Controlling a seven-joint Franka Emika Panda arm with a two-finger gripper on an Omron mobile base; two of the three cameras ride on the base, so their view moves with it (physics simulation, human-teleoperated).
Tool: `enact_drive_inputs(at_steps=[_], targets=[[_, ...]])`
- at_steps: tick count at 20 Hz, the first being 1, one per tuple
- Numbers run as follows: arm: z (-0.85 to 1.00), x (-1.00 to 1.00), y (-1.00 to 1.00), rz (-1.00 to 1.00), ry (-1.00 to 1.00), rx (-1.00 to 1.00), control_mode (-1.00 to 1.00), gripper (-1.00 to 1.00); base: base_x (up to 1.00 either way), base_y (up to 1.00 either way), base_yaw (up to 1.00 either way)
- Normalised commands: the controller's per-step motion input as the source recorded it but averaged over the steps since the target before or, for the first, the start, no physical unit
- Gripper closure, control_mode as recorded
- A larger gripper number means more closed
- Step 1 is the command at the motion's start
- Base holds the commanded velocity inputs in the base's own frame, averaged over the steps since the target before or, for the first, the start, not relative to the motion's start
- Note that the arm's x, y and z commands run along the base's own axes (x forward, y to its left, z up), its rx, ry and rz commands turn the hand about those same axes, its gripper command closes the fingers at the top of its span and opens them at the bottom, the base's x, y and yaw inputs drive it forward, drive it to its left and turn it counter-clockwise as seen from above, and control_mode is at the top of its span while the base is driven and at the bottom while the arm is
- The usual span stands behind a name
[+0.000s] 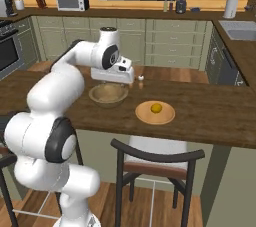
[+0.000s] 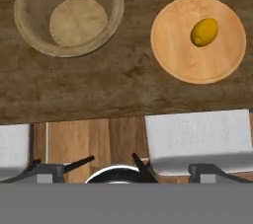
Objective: Pick the chicken drumstick and lemon from their plates and place them in the bowl. Then put the bowl in the fridge.
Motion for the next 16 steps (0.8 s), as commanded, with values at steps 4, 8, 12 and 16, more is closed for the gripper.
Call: enact_drive_inputs(at_steps=[4,8,12,16], targets=[[-1.00,1.00,-0.99,-0.19,0.11,0.00,-1.00,-1.00,0.00,0.00,0.00],[-0.92,0.80,-0.56,-0.01,-0.10,-0.01,-1.00,-1.00,0.00,0.00,0.00],[-0.60,0.83,-0.39,-0.01,-0.05,-0.03,-1.00,-1.00,0.00,0.00,0.00],[-0.36,0.83,-0.53,-0.01,0.05,0.00,-1.00,-1.00,0.00,0.00,0.00]])
